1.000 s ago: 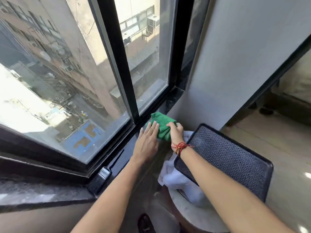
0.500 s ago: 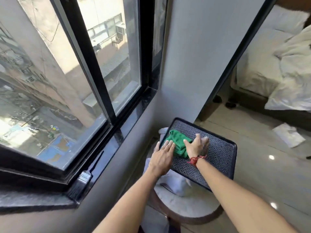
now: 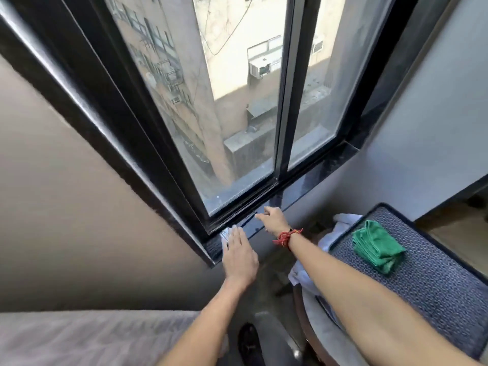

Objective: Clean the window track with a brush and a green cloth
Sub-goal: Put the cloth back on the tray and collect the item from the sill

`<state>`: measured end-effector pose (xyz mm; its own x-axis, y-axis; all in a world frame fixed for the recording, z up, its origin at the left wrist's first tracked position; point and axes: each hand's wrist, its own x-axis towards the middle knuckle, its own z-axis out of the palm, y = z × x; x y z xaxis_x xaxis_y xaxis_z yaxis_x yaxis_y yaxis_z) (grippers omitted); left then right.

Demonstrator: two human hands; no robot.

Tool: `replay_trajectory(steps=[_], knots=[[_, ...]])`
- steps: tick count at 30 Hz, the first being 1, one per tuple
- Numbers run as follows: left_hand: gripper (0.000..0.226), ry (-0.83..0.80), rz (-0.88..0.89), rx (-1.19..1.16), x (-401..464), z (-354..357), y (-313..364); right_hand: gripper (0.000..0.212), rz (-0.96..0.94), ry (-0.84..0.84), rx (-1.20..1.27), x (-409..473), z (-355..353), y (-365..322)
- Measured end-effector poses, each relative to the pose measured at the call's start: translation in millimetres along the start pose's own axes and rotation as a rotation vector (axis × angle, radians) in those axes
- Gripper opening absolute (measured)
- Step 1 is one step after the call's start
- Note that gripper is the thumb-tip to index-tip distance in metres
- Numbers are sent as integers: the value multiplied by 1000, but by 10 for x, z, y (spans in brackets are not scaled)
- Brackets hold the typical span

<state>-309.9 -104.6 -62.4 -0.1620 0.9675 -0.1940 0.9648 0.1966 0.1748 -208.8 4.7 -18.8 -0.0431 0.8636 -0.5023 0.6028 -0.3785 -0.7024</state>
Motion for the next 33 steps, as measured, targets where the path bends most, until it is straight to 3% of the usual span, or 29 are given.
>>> replay_trajectory(steps=[2, 4, 7, 14, 18, 22, 28, 33], knots=[[77, -43, -30, -10, -59, 7, -152, 21, 40, -23, -10, 47, 173, -91], [79, -62, -36, -29, -101, -1, -272, 48, 58, 27, -63, 74, 310, -146], [79, -72, -11, -48, -106, -32, -337, 45, 62, 96, -40, 25, 403, -216], [71, -22, 40, -17, -97, -23, -301, 28, 196, 175, 673, -6, 287, -218], [68, 65, 296, 65, -23, 81, -48, 23, 193, 348, 819, -82, -227, 25], [62, 88, 643, 41, 39, 163, 677, 24, 181, 547, 821, -233, -1131, 574], [52, -53, 1000, -110, -378, 389, 2138, 24, 307, 756, 772, -772, -2390, 1682], [53, -259, 1136, -35, -769, 690, 2730, 26, 449, 782, 441, -1163, -2701, 2426]])
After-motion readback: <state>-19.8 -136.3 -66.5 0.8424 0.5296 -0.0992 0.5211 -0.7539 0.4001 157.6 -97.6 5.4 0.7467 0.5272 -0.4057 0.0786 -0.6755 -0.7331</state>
